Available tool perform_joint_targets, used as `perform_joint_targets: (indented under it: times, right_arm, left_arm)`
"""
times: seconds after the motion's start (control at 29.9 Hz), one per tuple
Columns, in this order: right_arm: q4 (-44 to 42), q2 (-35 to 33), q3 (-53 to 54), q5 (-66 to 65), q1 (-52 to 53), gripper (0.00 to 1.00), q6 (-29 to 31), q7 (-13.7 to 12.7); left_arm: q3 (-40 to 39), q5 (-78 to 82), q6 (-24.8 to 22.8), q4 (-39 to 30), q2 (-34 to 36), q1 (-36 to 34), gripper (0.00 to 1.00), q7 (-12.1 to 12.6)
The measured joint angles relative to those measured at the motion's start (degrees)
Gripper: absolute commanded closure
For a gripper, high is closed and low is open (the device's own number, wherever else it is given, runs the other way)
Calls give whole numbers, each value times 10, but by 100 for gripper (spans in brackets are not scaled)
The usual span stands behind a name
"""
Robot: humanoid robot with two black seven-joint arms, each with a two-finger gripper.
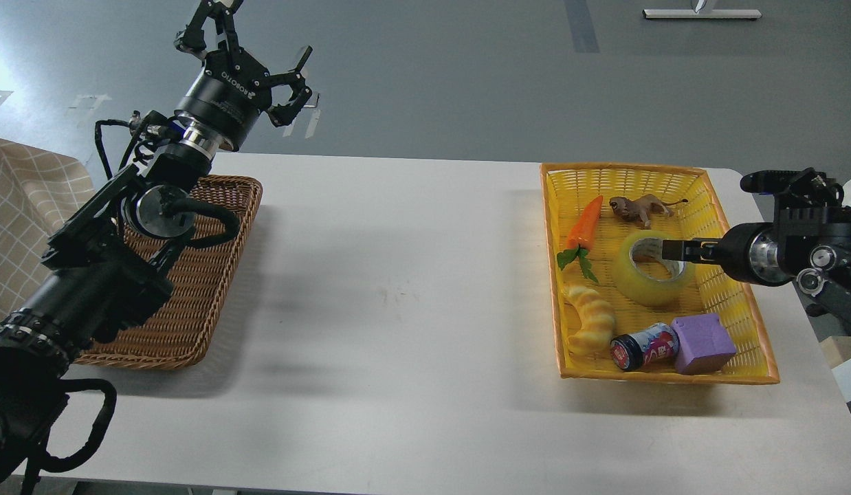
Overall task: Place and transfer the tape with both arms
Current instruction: 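Move the right gripper over the yellow tape roll in the yellow basket, then lower the right gripper into the tape roll's hole and grip it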
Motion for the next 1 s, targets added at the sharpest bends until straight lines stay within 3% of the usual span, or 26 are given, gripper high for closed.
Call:
perform_joint_targets:
  times: [0.2,0.23,0.33,0.67,0.8,1.0]
  right_arm:
    - [-8,5,-3,-1,0,23,0,0]
    - [-9,6,-3,-1,0,28,0,0]
    - [-12,10,-12,-1,0,32,0,0]
    - [-29,25,-30,0,10,33,0,-1]
    - [-29,26,-31,-1,10,40,0,-1]
    - [-29,27,-39,-1,13,43,0,-1]
  left_arm:
    - [0,0,0,0,0,0,2,0]
    - [0,0,0,0,0,0,2,0]
    - [0,0,0,0,0,0,2,0]
    - [0,0,0,1,0,0,2,0]
    - [0,0,0,1,1,0,2,0]
    - [0,0,0,1,1,0,2,0]
